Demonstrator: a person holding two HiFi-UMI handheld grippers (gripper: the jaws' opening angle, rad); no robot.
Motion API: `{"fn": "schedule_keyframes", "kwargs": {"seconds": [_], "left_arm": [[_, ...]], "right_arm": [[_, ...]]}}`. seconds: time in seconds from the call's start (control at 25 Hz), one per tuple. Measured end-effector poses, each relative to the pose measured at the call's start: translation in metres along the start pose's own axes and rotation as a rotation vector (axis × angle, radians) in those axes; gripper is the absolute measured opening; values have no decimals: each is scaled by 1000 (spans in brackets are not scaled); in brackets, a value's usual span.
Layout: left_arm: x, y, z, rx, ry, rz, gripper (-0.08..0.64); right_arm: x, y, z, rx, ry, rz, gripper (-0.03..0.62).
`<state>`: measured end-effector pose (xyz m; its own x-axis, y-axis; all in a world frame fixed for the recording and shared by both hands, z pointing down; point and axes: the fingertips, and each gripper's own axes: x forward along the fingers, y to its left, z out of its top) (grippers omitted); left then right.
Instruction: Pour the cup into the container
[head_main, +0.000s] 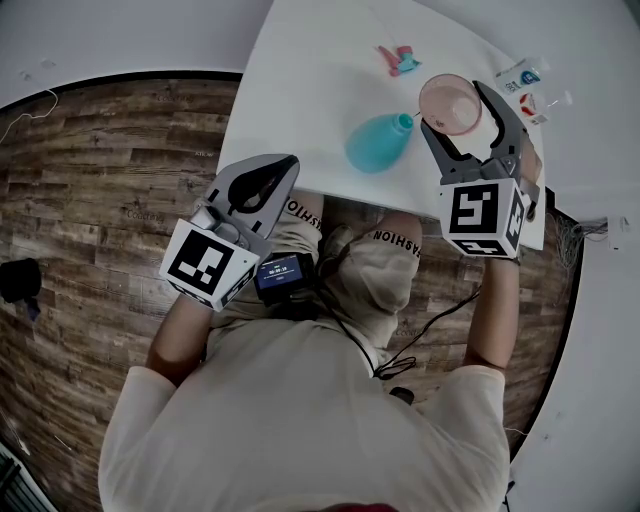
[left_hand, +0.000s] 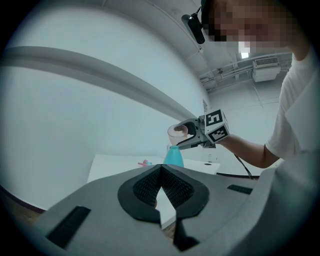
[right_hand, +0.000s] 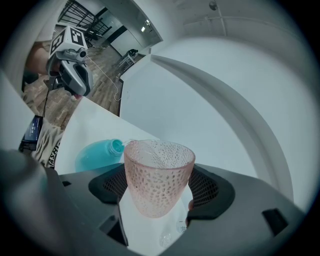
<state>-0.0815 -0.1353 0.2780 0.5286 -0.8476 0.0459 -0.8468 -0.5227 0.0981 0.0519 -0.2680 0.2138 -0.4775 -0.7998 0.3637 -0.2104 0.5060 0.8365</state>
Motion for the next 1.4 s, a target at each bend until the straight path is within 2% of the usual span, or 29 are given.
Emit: {"fn": "schedule_keyframes", "kwargs": {"seconds": [1.4], "left_arm": [[-3, 3, -1, -4, -3, 0, 10]], "right_arm": [[-4, -13, 6, -47, 10, -39, 368]]}}
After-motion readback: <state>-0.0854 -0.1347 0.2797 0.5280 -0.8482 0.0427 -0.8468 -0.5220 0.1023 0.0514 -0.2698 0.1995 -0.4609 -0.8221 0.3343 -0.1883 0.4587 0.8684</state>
